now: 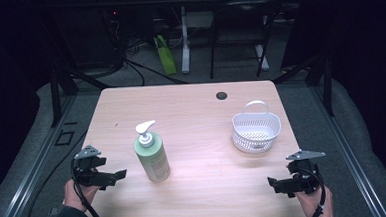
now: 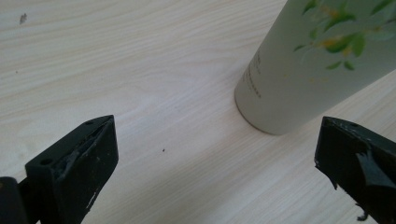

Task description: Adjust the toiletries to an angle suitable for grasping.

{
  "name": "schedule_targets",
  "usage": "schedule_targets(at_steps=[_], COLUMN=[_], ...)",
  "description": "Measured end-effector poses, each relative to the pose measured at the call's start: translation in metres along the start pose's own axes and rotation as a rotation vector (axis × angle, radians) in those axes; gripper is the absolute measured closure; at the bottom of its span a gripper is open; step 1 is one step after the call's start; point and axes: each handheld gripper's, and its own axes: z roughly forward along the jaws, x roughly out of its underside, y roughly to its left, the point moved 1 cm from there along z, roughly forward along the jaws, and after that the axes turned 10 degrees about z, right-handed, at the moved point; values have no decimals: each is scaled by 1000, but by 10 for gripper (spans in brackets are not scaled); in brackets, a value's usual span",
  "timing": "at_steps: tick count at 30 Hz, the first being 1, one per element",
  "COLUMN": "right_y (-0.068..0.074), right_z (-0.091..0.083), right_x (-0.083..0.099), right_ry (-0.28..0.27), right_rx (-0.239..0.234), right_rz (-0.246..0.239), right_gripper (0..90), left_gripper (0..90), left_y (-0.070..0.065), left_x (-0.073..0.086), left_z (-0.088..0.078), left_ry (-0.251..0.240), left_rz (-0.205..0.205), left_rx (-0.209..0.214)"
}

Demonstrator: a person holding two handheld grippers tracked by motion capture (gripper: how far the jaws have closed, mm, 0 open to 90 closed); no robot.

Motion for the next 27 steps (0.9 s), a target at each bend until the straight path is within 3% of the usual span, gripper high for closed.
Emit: schedule_targets(at_steps=[13, 17, 22, 27], right_y=[10, 11, 13, 10], right_z=[11, 14, 15, 17], right_x=[-1, -1, -3, -3], right_ry=[46, 60, 67, 71], right_rx=[1, 2, 21, 21], right_rz=[-61, -69, -93, -82], right_gripper=[0, 0, 0, 0], left_gripper=[0, 0, 0, 0], left_y=[-15, -23, -35, -44], left_x=[-12, -17, -25, -31], left_z=[-5, -3, -4, -4], left_ry=[-48, -51, -79, -111], left_rz=[41, 78, 97, 105], left_rx=[-10, -12, 6, 32])
